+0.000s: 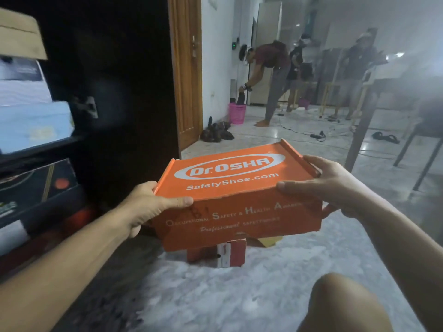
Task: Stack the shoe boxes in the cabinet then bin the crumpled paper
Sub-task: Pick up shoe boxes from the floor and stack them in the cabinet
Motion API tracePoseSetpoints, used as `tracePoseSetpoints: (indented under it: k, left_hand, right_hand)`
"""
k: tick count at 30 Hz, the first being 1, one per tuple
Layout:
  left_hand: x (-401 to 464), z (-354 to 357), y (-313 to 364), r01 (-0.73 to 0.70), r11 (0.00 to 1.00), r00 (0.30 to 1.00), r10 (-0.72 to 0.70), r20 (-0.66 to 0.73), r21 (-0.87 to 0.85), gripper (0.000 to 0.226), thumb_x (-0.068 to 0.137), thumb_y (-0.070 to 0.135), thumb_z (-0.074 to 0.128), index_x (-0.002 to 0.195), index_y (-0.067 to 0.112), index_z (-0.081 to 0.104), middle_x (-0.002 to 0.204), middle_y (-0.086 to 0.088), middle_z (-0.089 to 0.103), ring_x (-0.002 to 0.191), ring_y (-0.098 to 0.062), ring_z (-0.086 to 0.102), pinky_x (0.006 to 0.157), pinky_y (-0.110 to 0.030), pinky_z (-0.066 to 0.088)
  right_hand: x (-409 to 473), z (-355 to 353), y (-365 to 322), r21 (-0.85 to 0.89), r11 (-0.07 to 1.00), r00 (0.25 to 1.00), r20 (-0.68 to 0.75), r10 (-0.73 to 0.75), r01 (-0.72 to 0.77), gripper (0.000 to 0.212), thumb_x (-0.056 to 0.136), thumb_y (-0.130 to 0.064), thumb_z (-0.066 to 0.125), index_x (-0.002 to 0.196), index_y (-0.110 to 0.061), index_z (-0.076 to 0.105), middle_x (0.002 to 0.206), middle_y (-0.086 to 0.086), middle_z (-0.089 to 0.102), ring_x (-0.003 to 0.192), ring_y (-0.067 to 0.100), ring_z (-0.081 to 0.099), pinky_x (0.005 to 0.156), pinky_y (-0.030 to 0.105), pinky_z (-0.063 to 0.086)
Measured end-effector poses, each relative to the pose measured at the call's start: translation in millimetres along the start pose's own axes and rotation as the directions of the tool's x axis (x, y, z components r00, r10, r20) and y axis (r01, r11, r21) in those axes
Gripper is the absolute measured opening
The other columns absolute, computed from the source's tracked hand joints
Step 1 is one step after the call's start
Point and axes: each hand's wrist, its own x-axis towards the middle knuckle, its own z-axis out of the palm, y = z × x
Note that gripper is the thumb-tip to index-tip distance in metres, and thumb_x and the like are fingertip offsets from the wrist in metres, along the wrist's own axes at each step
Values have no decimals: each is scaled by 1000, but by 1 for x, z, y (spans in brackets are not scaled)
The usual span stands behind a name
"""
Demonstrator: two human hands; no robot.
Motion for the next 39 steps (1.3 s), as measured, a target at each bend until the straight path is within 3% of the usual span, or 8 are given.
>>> tracePoseSetpoints:
  k: [7,13,16,18,22,24,28,39]
  left_hand:
    - [-55,-81,12,-34,999,983,38,-182,25,97,16,54,93,103,20,67,98,-1,74,99,-22,66,90,-42,50]
    - [-108,-153,29,-95,995,929,100,-355,33,102,12,55,93,104,18,69,95,2,76,97,-21,69,94,-40,49]
    - [-134,-181,37,-129,991,883,129,-451,31,73,34,38,96,98,16,67,87,3,75,86,-16,68,70,-25,51]
    - [-150,-198,41,-161,986,825,157,-543,42,45,49,24,91,82,18,60,73,9,70,75,-9,61,61,-19,48]
    - [-180,-230,40,-148,985,711,168,-683,88,72,28,43,96,84,12,64,72,5,71,59,-2,65,59,-23,45]
    - [-193,-243,39,-142,987,644,153,-749,80,53,38,29,93,77,15,60,57,11,69,45,5,60,50,-18,46]
    - [-216,-263,38,-97,992,514,122,-849,83,46,53,20,90,90,13,65,76,1,71,64,-11,64,48,-21,46]
    - [-203,-292,12,-69,994,195,91,-977,79,51,55,14,92,98,14,66,87,-4,72,74,-23,69,61,-30,51]
  right_hand:
    - [-20,52,-50,94,992,992,95,-89,80,121,36,-56,88,145,-31,40,104,-7,67,80,19,73,46,30,56]
    - [-27,102,-101,162,977,966,195,-172,141,118,38,-57,86,143,-36,38,112,-4,62,93,29,69,66,59,59]
    - [-24,128,-128,203,960,937,254,-239,190,110,48,-55,85,144,-35,36,100,-13,57,86,20,65,71,58,59]
    - [-19,148,-145,234,949,916,292,-275,211,110,47,-56,84,144,-35,36,105,-11,58,91,22,64,75,58,58]
    - [-13,190,-178,313,912,846,380,-375,264,102,51,-55,86,139,-35,39,107,-14,59,88,15,65,62,44,61]
    - [-10,210,-197,351,892,802,423,-422,284,88,58,-48,87,132,-35,42,107,-11,59,91,18,67,64,48,62]
    - [0,255,-232,387,859,707,499,-501,336,66,58,-42,89,111,-25,54,104,1,68,89,24,71,65,57,60]
    - [37,363,-278,533,796,545,593,-593,286,54,61,-28,92,109,-20,66,96,10,75,82,32,75,65,60,58]
